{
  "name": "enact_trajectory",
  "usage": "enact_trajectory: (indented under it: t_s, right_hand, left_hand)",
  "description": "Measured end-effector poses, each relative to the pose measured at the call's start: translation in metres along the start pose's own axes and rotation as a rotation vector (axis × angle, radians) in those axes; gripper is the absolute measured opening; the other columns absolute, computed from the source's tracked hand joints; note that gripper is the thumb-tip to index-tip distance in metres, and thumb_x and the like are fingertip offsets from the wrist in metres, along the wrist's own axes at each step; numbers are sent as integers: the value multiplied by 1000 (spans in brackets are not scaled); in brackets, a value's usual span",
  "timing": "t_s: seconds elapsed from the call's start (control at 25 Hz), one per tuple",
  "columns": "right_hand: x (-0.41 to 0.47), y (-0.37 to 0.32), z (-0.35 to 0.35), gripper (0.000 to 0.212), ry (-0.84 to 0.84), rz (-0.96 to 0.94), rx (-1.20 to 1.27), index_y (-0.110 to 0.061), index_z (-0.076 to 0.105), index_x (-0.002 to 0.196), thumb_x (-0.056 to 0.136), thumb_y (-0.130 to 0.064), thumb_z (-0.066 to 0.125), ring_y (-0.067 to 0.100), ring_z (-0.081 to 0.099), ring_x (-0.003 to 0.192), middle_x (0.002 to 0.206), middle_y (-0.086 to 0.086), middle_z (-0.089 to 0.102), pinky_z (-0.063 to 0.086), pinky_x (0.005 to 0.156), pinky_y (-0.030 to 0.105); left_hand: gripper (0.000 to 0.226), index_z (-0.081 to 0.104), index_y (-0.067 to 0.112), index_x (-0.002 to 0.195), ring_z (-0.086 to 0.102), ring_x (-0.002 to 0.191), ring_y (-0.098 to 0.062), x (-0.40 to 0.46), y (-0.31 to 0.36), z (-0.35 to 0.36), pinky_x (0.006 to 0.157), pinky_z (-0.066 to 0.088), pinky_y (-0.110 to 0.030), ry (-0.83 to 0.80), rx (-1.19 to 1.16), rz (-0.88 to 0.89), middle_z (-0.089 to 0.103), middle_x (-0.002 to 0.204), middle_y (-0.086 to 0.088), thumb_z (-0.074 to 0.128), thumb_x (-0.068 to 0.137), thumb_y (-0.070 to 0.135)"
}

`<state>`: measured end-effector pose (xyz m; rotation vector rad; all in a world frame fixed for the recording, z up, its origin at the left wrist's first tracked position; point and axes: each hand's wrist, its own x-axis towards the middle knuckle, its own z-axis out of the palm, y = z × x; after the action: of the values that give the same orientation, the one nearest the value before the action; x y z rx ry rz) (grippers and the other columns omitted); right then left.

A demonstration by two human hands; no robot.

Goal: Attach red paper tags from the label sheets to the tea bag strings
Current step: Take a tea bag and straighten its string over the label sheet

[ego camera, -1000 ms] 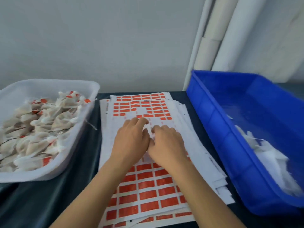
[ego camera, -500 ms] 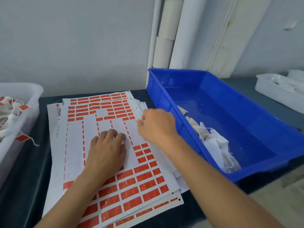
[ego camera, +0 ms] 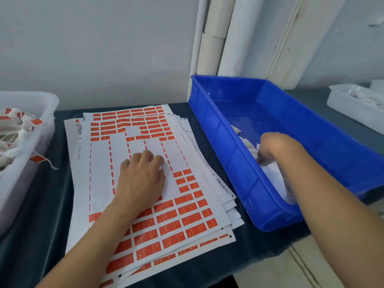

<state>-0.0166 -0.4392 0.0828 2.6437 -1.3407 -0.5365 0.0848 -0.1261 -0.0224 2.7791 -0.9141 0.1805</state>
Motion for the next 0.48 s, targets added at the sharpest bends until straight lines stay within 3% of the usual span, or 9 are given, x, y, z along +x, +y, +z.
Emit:
enact_trajectory:
  t_s: [0.16, 0.36, 0.48]
  right_hand:
    - [6, 6, 5, 17, 57, 49, 33, -10, 57, 87, 88, -13, 74, 21, 53, 65, 84, 6, 58, 35, 47, 32]
    - [2, 2, 3, 16, 206, -3, 65, -10, 52, 83, 87, -5, 67, 21, 49, 65, 82, 6, 54, 35, 48, 31]
    - [1, 2, -1, 20, 219, -28, 30, -14, 53, 86, 88, -18, 72, 21, 52, 67, 83, 5, 58, 39, 55, 31]
  left_hand:
    - [42, 54, 29, 138, 54, 129, -23, 0, 2, 0, 115, 43, -49, 1, -9, -6, 55, 145, 1, 44, 103, 49]
    - [41, 56, 28, 137, 55, 128, -24, 0, 2, 0, 114, 43, -50, 11, -22, -12, 57, 144, 0, 46, 102, 48]
    - [41, 55, 30, 137, 54, 129, -23, 1, 2, 0, 115, 43, -50, 9, -16, -15, 56, 145, 1, 45, 102, 49]
